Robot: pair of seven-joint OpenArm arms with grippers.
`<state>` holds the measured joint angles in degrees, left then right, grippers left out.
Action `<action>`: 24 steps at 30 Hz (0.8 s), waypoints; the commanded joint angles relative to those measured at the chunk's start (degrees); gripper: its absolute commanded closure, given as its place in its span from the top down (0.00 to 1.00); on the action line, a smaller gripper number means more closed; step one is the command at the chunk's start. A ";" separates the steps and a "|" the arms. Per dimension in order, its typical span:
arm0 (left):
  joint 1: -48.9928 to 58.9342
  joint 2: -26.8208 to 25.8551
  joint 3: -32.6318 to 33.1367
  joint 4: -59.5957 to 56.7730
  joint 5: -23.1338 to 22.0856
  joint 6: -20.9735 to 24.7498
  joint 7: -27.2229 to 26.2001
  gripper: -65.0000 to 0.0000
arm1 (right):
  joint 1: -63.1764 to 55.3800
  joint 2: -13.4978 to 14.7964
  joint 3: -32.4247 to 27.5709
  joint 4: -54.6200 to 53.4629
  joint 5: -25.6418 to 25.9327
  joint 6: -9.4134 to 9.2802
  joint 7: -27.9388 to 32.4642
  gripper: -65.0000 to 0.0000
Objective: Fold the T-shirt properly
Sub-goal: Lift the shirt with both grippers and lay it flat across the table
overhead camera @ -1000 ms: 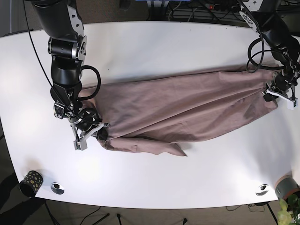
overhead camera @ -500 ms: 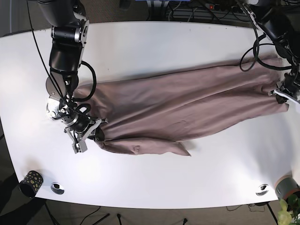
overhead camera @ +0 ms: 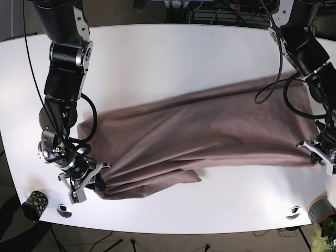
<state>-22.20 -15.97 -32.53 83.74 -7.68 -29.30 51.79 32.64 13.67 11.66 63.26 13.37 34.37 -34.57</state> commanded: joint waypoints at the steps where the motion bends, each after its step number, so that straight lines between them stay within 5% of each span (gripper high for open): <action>1: -4.57 -1.13 1.11 1.31 1.05 0.07 -1.02 0.01 | 4.06 1.05 0.16 1.13 0.83 -0.04 0.24 0.00; 13: -27.69 -1.22 6.12 -0.89 8.17 0.07 0.83 0.01 | 21.47 2.99 0.16 1.04 0.83 -0.04 -4.51 0.00; 24: -49.32 -2.63 7.35 -13.72 8.34 0.07 0.74 0.01 | 37.55 3.08 -2.91 1.39 1.01 -0.04 -8.99 0.00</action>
<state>-68.71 -18.31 -25.87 70.46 1.50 -29.41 54.19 67.44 16.34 8.69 63.46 13.85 34.54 -44.23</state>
